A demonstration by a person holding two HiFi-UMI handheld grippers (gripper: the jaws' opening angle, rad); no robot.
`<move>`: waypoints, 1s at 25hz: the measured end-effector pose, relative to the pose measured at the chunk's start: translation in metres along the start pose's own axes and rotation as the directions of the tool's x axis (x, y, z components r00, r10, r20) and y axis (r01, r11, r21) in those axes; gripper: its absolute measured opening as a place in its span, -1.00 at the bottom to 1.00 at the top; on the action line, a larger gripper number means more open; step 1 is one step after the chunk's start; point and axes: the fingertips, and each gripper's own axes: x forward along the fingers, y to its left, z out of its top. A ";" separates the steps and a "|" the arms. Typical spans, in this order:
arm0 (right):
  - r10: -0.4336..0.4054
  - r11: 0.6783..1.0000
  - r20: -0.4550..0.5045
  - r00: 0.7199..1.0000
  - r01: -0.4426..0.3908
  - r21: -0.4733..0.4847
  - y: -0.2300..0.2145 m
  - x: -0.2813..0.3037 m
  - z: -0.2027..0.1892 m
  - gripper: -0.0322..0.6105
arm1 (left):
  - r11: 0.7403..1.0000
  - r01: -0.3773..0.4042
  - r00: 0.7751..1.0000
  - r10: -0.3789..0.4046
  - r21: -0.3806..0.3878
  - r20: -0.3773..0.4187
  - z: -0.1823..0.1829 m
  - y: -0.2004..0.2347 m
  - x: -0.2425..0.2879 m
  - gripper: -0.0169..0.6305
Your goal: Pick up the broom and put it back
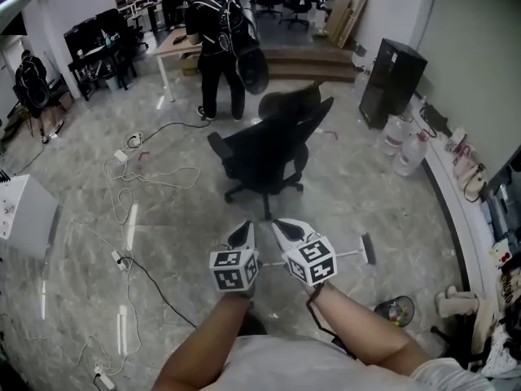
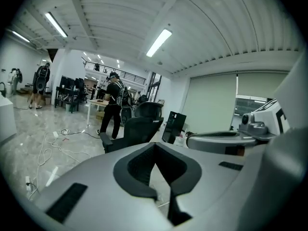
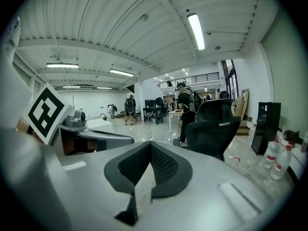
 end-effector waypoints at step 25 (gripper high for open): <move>0.323 0.943 -0.537 0.779 -0.312 0.114 -0.097 0.307 -0.366 -0.83 | 0.954 -0.206 0.940 0.131 -0.218 -0.316 -0.271 0.250 0.230 -0.93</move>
